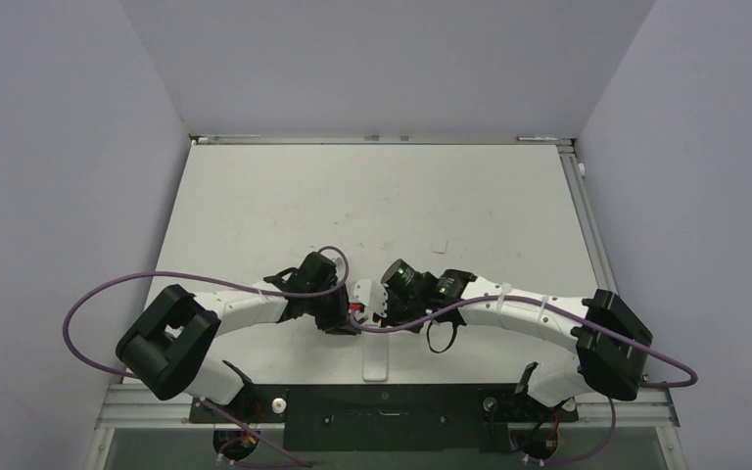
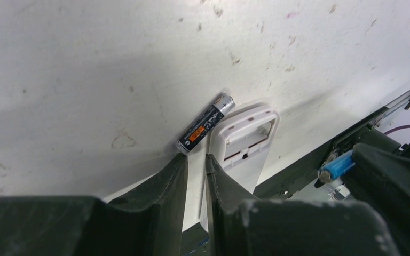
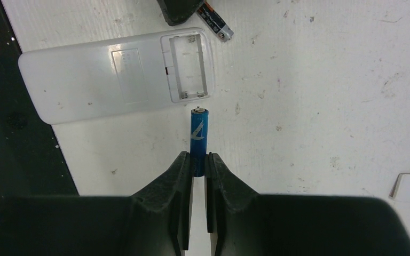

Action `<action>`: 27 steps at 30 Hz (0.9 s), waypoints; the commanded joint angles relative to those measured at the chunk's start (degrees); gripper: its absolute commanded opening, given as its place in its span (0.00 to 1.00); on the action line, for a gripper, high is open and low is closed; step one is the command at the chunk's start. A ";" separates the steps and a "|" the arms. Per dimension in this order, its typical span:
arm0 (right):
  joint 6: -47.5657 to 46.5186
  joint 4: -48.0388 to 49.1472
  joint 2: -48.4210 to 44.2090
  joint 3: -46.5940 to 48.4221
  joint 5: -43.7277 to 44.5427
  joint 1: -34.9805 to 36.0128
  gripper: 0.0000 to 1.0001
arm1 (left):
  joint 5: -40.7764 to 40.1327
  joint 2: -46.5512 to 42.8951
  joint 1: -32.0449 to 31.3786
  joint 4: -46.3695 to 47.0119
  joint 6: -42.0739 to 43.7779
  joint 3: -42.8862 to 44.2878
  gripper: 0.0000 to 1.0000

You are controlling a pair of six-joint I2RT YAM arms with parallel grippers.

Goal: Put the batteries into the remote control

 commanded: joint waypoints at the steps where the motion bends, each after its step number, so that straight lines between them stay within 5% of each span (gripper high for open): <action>1: 2.13 -0.27 -2.84 1.79 1.72 0.93 0.09 | -4.63 3.21 -0.17 0.79 1.53 2.88 0.16; 27: 2.38 -3.25 7.67 8.46 2.78 2.73 0.09 | -4.67 0.72 -1.51 0.37 1.60 1.29 0.11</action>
